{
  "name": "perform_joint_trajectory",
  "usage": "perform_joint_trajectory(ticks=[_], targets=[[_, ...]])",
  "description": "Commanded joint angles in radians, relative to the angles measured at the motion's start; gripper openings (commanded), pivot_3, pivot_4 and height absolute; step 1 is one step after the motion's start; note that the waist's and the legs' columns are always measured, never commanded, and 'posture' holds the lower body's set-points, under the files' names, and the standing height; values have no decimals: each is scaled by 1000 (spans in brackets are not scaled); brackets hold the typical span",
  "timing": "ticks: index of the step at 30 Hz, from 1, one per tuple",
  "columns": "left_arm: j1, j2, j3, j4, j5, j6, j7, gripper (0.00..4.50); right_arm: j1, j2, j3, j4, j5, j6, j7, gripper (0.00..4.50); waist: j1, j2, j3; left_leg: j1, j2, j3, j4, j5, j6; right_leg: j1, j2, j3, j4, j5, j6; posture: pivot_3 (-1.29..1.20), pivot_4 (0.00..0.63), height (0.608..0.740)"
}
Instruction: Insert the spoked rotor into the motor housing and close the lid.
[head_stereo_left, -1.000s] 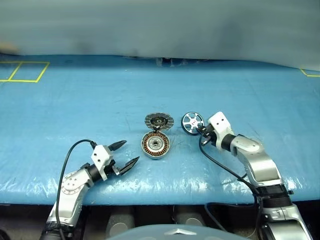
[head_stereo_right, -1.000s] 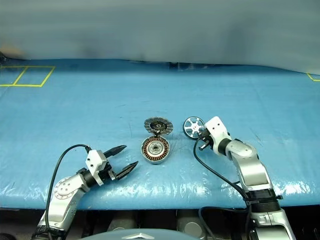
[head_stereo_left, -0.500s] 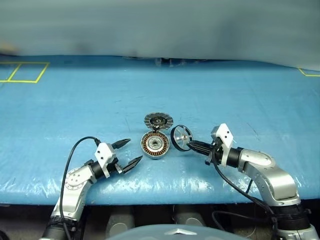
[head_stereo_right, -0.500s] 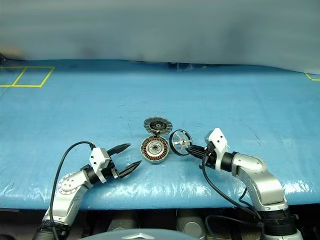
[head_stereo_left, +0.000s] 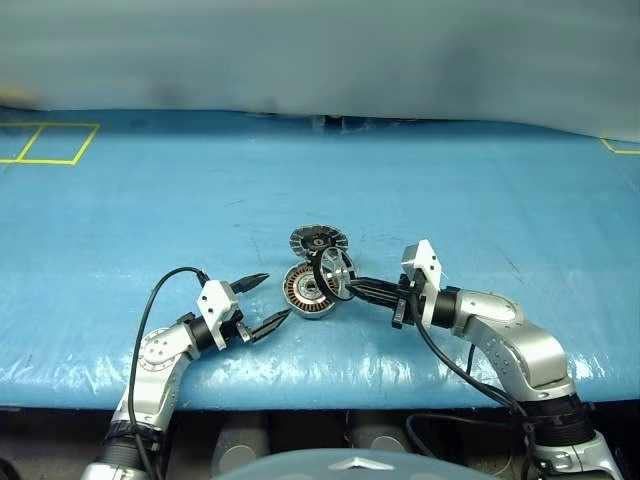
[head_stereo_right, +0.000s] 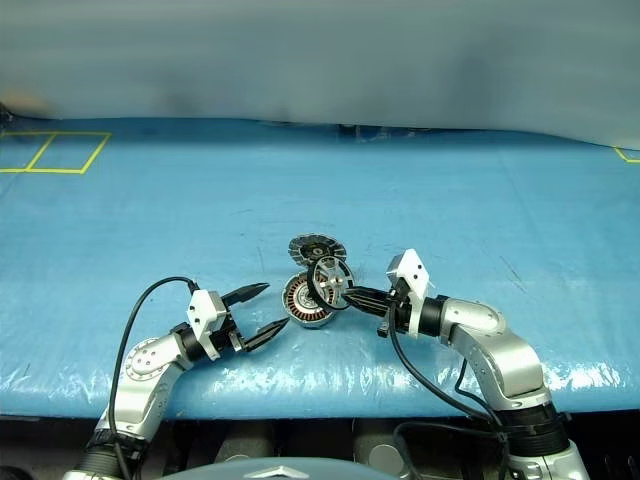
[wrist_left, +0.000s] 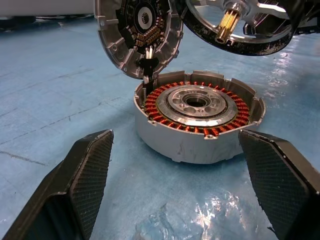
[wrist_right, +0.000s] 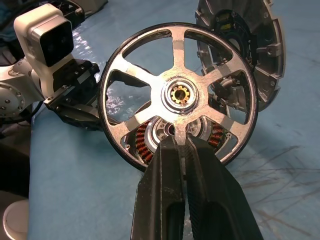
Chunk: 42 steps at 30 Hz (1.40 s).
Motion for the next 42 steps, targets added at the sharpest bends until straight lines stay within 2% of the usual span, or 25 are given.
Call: perform_joint_trajectory(ticks=[1, 13, 36, 41, 42], targets=[[-7, -5, 0, -7, -6, -22, -7, 4265, -19, 3, 3, -22, 17, -31, 14, 19, 0, 0, 0, 0, 0, 0, 0, 0, 0, 0, 0, 0, 0, 0, 0, 0, 150, 740], [-7, -5, -4, -9, -1, -21, 1, 4265, -85, 19, 95, 76, -50, -100, 28, 19, -1, 0, 0, 0, 0, 0, 0, 0, 0, 0, 0, 0, 0, 2, 3, 0, 150, 740], [-3, -5, -4, -9, 7, -25, 16, 4265, -123, 28, 152, 164, -135, -146, 20, 19, -1, 0, 0, 0, 0, 0, 0, 0, 0, 0, 0, 0, 0, 2, 4, 0, 150, 740], [2, -4, -4, -10, 7, -26, 20, 4265, -124, 29, 154, 165, -148, -160, 22, 1434, -1, 0, 0, 0, 0, 0, 0, 0, 0, 0, 0, 0, 0, 2, 4, 0, 150, 740], [2, -4, -4, -10, 7, -26, 21, 4265, -123, 32, 151, 161, -142, -162, 27, 1434, -1, 0, 0, 0, 0, 0, 0, 0, 0, 0, 0, 0, 0, 2, 4, 0, 150, 740]])
